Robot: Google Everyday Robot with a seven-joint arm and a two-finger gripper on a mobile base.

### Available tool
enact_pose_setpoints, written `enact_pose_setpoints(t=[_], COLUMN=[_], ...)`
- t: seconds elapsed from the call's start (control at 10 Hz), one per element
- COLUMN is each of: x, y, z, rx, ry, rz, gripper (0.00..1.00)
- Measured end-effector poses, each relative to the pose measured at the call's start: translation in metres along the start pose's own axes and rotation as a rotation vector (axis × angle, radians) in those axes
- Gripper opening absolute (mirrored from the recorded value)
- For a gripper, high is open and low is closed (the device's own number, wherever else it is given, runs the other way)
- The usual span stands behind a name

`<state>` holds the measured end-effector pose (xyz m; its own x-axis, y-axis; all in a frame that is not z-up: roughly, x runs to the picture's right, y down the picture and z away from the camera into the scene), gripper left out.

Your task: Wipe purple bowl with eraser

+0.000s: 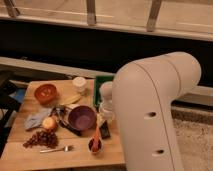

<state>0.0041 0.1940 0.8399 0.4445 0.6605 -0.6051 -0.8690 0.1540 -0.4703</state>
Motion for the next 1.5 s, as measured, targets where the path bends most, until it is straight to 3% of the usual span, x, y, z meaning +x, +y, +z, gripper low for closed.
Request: enact_pose_setpoints(t=[0.5, 1.0, 1.3, 1.5], x=[0.001, 0.009, 0.009, -0.005], y=[0.0, -0.02, -0.036, -0.023], z=[-0.022, -0.061, -0.105, -0.138], rx=[-0.068, -0.074, -0.076, -0.077], ry=[-0.092, -0.198, -0.288, -0.338], rz=[-0.001, 0.031, 0.037, -0.035], gripper=[0.12, 0.12, 0.12, 0.12])
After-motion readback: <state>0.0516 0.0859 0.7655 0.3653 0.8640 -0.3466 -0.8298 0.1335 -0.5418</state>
